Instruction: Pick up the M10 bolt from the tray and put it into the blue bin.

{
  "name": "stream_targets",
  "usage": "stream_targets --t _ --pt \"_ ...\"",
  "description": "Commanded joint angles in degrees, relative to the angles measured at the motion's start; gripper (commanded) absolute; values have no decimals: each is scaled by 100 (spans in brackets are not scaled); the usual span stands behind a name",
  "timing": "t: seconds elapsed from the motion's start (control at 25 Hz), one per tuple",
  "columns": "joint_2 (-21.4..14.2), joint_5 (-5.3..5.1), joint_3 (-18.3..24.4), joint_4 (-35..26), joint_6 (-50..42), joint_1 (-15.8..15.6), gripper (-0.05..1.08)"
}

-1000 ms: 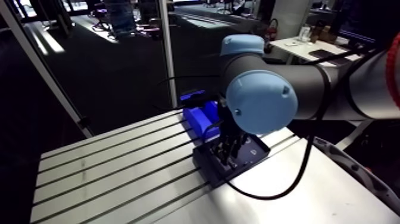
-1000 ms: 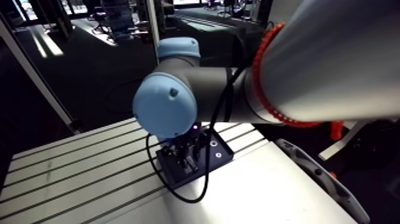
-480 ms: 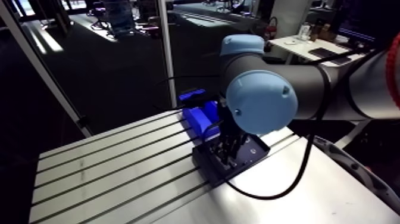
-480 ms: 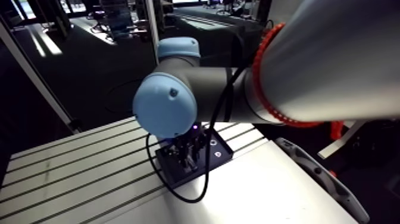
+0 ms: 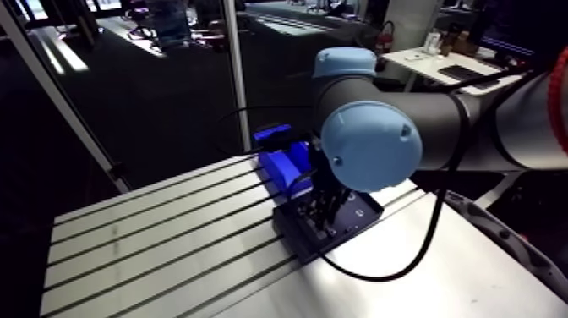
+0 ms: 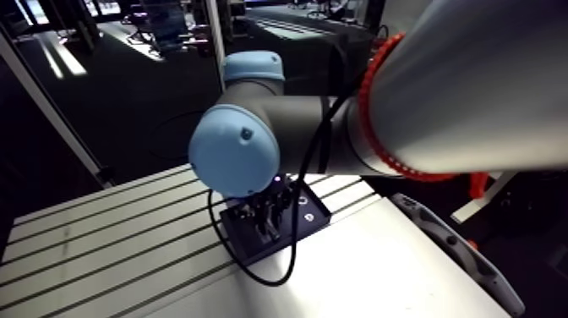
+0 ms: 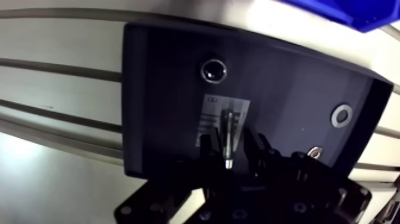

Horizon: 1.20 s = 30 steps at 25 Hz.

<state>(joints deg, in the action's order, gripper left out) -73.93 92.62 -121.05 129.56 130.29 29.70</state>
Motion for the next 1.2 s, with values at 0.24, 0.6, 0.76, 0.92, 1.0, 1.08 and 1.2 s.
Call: stream_targets --t 0.24,0.6,0.76,0.92,1.0,1.08,1.2 --pt "23 6 -11 22 1 2 67" --pt "23 6 -20 22 1 2 71" --pt "23 6 -20 22 1 2 73" --pt "23 6 -20 22 10 2 75" --pt "23 6 -20 13 10 2 75" --pt "23 6 -20 13 10 -7 76" --pt "23 6 -20 22 45 2 78"
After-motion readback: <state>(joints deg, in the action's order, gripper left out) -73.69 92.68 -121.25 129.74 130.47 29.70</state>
